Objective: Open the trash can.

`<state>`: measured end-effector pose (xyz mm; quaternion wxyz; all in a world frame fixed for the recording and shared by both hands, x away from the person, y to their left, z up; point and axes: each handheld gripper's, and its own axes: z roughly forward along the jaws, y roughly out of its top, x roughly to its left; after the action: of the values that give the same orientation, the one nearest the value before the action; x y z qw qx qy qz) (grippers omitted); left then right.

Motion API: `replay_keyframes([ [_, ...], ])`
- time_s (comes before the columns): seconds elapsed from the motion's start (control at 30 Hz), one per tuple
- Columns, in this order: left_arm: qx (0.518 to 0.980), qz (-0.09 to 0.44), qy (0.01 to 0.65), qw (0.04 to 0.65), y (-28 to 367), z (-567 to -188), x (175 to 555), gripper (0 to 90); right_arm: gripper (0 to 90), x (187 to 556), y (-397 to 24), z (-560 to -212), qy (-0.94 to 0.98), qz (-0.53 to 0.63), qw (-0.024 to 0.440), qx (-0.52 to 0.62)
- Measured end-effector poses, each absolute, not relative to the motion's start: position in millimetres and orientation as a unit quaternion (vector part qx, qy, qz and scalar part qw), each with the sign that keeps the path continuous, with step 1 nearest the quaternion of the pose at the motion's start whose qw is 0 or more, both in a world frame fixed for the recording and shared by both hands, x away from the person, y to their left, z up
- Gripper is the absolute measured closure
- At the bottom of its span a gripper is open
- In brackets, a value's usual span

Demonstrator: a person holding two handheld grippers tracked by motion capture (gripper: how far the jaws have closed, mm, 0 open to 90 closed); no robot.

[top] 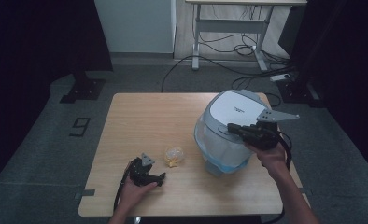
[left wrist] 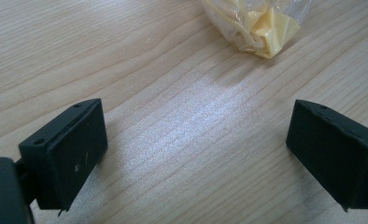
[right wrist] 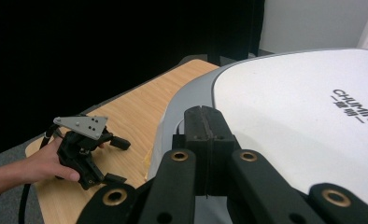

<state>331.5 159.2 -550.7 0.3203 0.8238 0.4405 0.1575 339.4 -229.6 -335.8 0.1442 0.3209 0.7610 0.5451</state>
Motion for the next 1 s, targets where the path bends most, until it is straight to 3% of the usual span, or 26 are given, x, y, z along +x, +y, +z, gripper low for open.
replay_keyframes([
  [1.0,0.823,0.158,0.441,0.321,159.2,-550.8,331.2,5.2,89.5,339.4,-226.1,-338.1,0.769,0.54,0.126,0.319],
])
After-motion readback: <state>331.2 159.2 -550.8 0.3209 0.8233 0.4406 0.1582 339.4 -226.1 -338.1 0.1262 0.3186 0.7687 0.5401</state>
